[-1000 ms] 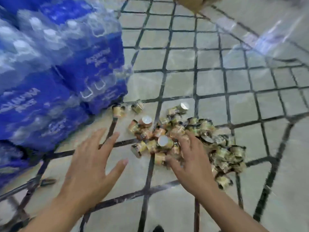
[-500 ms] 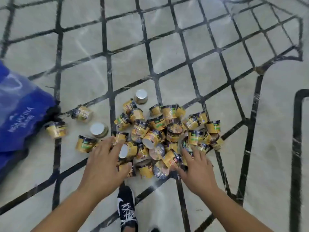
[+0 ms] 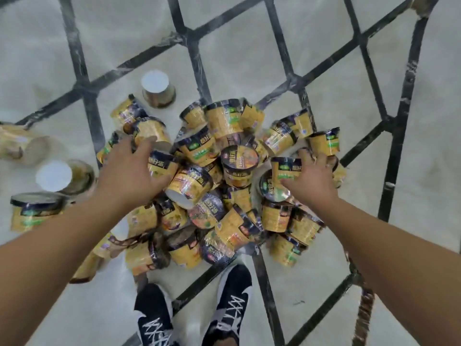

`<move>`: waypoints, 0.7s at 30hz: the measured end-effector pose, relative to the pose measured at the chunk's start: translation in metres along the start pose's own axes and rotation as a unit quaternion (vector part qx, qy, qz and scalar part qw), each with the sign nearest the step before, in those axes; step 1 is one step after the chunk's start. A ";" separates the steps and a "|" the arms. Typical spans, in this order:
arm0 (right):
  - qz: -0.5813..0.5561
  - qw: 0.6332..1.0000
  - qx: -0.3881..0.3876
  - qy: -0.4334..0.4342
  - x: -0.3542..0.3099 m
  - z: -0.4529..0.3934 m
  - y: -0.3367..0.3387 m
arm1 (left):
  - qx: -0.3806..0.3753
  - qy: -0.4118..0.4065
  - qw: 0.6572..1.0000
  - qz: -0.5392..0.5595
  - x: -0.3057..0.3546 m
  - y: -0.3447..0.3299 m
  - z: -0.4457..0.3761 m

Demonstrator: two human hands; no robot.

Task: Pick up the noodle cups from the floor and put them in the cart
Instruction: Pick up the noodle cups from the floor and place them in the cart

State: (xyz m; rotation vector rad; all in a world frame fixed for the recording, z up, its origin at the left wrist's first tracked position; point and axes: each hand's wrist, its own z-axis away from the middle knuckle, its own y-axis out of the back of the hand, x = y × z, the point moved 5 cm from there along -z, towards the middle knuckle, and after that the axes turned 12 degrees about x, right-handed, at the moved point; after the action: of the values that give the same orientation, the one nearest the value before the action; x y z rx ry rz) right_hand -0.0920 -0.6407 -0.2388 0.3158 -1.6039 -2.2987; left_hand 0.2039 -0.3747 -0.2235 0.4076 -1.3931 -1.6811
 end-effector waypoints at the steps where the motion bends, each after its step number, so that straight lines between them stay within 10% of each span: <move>1: -0.014 1.000 0.010 -0.011 0.003 -0.015 -0.009 | 0.004 0.001 1.000 0.003 -0.001 -0.014 -0.010; 10: -0.126 0.989 0.072 -0.032 0.012 -0.050 -0.081 | -0.005 0.008 1.000 -0.029 -0.014 -0.088 -0.050; 21: -0.245 0.954 0.156 0.072 -0.005 0.058 0.047 | 0.086 0.032 0.988 0.121 -0.020 -0.027 0.002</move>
State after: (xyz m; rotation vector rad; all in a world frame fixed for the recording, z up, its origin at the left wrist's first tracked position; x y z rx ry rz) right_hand -0.1021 -0.6031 -0.1745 1.0387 -1.9835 -2.2658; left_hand 0.2023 -0.3579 -0.2526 0.3690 -1.4812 -1.3461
